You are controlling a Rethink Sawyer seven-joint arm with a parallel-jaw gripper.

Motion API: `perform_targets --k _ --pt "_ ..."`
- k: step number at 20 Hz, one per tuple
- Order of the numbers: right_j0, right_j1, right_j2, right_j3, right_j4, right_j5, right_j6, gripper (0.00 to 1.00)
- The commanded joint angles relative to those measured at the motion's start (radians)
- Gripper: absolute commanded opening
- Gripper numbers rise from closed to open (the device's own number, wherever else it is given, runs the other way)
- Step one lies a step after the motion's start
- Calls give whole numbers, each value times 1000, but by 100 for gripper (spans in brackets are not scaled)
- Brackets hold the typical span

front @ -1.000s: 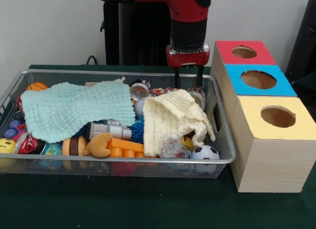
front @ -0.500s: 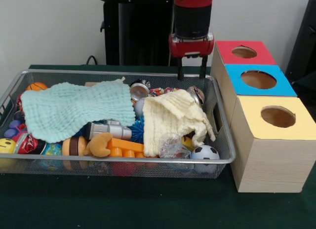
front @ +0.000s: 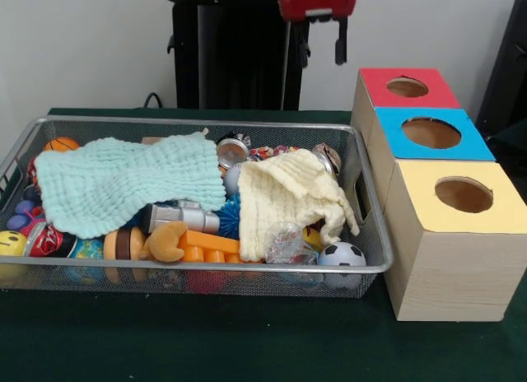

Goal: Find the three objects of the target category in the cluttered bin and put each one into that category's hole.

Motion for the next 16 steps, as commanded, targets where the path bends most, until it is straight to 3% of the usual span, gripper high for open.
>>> perform_targets --k 1,6,10,12,16 --pt "-129 -242 276 287 133 84 151 100" --pt "-140 -231 268 339 92 -3 200 100" --pt "-121 -252 237 333 108 27 177 100" --pt "-69 -269 157 265 104 109 138 100" --pt "38 -181 37 40 8 239 163 100"
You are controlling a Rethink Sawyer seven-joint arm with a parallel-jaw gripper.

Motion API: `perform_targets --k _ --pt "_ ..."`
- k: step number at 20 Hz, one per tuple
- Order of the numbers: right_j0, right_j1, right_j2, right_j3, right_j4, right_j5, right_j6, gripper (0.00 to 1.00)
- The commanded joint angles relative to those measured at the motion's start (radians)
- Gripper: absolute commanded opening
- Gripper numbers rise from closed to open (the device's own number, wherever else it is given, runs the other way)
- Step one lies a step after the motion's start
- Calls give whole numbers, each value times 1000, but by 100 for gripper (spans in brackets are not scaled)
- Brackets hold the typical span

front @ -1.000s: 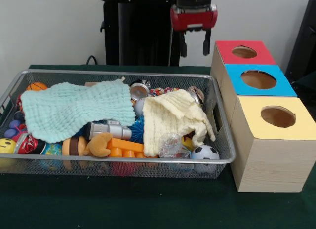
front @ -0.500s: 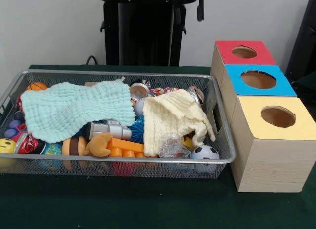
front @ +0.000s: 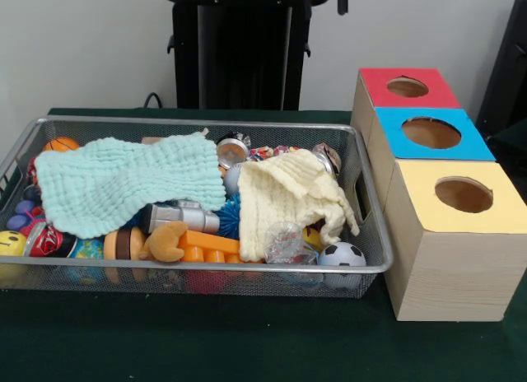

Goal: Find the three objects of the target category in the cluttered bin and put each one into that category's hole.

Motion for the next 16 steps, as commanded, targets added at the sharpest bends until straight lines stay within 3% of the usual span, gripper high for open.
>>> perform_targets --k 1,7,16 --pt "102 61 -96 -267 -66 222 165 100" --pt "163 200 -157 -453 -104 222 149 100" --pt "213 377 -206 -652 -124 156 96 100"
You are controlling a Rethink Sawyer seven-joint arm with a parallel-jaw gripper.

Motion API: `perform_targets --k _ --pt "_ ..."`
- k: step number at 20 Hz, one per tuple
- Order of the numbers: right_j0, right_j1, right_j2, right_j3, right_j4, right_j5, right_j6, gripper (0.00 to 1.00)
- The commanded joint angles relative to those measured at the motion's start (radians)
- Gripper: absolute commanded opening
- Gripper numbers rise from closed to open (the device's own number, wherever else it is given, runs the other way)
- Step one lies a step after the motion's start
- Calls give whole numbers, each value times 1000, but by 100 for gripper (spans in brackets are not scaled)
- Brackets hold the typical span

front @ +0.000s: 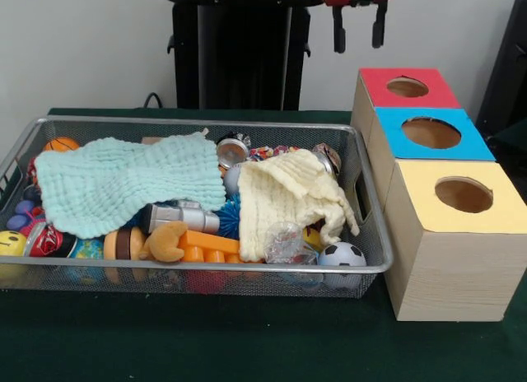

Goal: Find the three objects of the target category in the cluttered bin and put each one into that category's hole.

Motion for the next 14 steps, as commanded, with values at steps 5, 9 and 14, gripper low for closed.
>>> perform_targets --k 5,9,14 --pt "-39 266 6 -347 -39 -15 43 100" --pt "-93 376 75 -388 -38 -83 18 100" --pt "-88 486 84 -487 -73 -131 8 100"
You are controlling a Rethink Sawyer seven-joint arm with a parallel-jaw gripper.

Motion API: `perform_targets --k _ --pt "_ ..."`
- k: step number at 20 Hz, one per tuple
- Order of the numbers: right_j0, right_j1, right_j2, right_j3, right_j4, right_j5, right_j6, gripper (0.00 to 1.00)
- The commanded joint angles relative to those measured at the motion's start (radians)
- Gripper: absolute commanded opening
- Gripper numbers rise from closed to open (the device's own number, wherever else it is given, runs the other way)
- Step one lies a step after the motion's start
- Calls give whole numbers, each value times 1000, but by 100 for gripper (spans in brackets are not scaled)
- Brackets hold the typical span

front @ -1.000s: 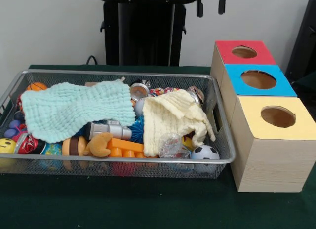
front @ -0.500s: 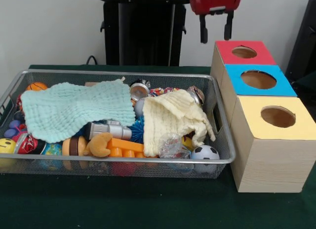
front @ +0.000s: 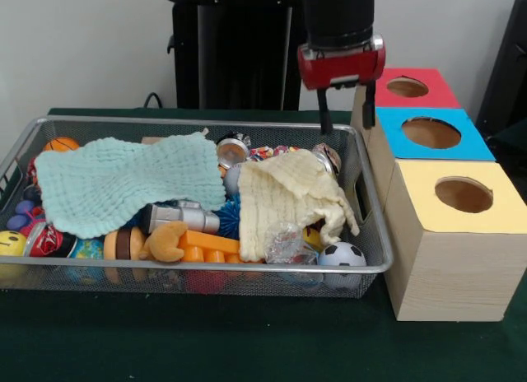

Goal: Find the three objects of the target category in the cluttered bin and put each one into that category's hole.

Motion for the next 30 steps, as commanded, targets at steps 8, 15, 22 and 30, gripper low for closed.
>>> perform_targets --k 8,15,22,30 --pt "31 248 21 -290 -58 -99 60 100" --pt "50 247 -17 -230 -57 -179 130 100" --pt "40 276 -13 -183 -62 -265 150 100" --pt "23 303 -14 -188 -76 -279 133 100"
